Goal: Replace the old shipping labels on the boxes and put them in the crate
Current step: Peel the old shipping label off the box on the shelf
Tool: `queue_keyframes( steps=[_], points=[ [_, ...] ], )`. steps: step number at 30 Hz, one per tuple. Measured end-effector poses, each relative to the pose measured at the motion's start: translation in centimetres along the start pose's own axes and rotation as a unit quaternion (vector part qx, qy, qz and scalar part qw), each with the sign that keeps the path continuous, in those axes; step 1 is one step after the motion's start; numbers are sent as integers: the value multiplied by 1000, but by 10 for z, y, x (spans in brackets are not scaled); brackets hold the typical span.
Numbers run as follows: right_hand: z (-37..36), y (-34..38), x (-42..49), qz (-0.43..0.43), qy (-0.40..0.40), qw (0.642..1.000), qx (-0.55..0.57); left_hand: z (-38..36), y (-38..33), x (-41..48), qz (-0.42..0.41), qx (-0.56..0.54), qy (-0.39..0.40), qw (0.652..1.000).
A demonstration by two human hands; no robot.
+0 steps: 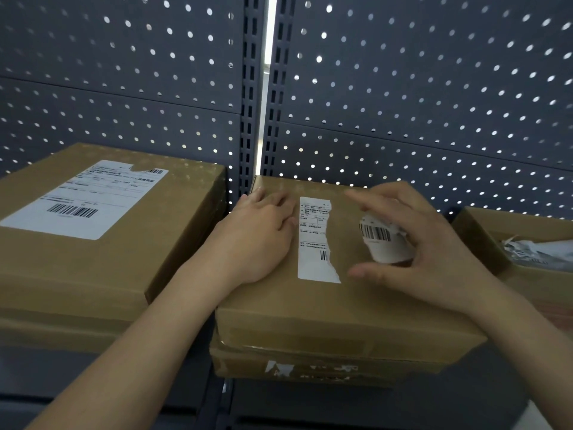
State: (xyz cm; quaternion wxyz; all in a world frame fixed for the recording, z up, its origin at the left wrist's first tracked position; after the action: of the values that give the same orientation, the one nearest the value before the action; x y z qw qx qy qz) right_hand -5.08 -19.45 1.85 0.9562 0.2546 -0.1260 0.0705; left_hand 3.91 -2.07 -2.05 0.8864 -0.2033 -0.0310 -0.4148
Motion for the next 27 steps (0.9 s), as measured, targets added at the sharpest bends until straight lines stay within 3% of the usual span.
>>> queue_keyframes(
  steps=[4, 8, 16, 21, 27],
  points=[
    [-6, -1, 2, -5, 12, 1000, 9, 2, -2, -1, 0, -8, -7, 1000],
    [-4, -1, 4, 15, -29, 999, -10, 5, -2, -1, -2, -22, -17, 1000],
    [0, -18, 3, -52, -68, 996, 41, 10, 0, -7, -2, -63, -26, 998],
    [6, -17, 6, -41, -112, 993, 24, 9, 1, -16, 16, -73, -56, 996],
    [6, -17, 31, -111, -65, 991, 39, 10, 3, -20, 14, -104, -103, 989]
  ],
)
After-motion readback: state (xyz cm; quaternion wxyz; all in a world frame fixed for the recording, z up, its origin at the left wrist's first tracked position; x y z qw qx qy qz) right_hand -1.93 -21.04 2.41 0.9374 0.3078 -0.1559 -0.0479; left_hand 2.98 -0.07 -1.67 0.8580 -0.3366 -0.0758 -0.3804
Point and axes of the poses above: each hand's wrist, its own x-axis towards the middle knuckle, its own z-axis out of the back of the hand, y = z × x, the point moved 5 cm from there along x, towards the middle knuckle, and after that the axes turned 15 degrees about -z, right-handed, at the moved point
